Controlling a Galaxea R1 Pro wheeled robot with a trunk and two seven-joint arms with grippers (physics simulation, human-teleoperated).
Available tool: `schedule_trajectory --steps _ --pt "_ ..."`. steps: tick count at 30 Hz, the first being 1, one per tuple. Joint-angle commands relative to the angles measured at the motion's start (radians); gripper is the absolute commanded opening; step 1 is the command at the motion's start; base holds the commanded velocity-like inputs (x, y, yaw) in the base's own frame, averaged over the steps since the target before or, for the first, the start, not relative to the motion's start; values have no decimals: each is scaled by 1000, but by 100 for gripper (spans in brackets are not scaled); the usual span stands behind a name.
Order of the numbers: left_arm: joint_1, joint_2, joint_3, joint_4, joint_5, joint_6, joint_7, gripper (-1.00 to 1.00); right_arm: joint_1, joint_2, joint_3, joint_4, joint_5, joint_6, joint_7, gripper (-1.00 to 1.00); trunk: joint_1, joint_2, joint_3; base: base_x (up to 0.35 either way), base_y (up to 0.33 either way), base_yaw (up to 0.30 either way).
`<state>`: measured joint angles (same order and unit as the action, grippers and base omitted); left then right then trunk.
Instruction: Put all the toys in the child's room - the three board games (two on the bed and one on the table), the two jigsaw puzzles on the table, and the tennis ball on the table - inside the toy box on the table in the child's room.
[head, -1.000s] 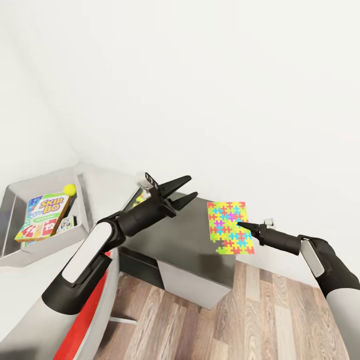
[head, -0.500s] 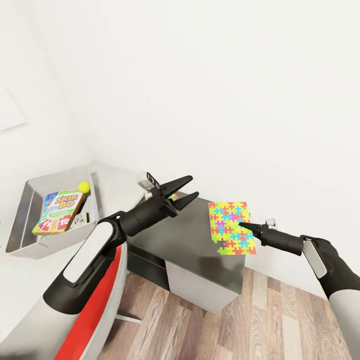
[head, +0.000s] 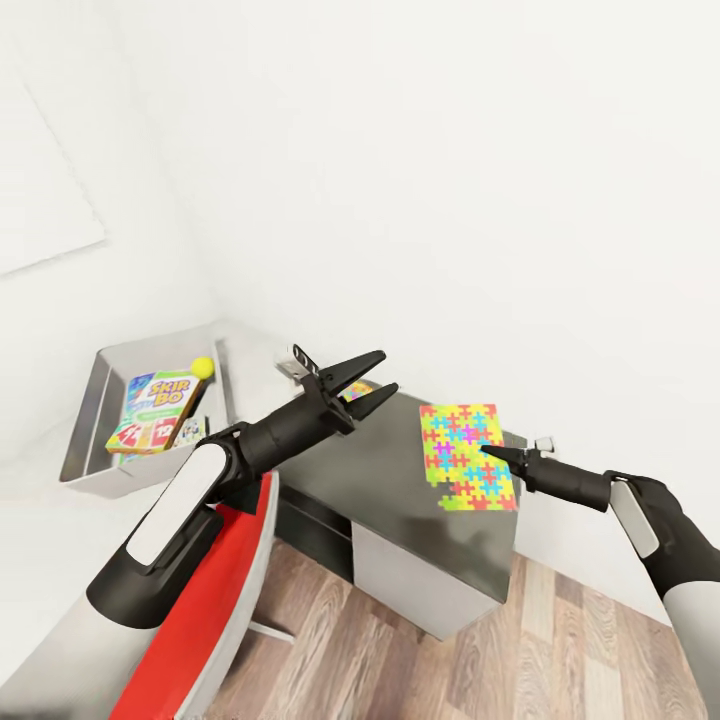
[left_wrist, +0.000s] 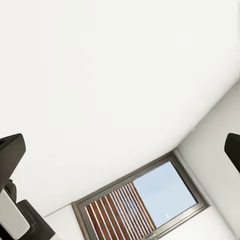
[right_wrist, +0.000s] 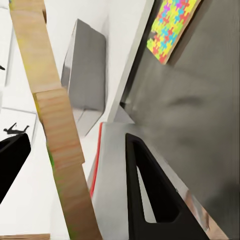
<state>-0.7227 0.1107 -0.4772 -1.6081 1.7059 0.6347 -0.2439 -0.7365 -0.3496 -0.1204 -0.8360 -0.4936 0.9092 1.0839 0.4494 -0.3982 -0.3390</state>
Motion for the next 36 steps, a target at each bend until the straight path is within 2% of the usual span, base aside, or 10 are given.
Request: schedule_trajectory --steps 1,11,20,36 --pt "-1 0 -1 1 4 2 -2 100 0 -1 -1 0 0 4 2 -100 1 -2 -1 0 0 251" --pt "-1 0 -1 1 4 2 1 100 0 -10 -1 -10 -2 6 2 -100 1 -2 8 0 0 256" --pt "-1 0 -1 1 4 2 2 100 3 -18 -1 -46 -1 56 -1 -100 1 -2 18 0 0 240" --pt "-1 0 -1 2 4 2 3 100 3 -24 -6 -56 0 76 -2 -100 1 -2 38 0 0 228"
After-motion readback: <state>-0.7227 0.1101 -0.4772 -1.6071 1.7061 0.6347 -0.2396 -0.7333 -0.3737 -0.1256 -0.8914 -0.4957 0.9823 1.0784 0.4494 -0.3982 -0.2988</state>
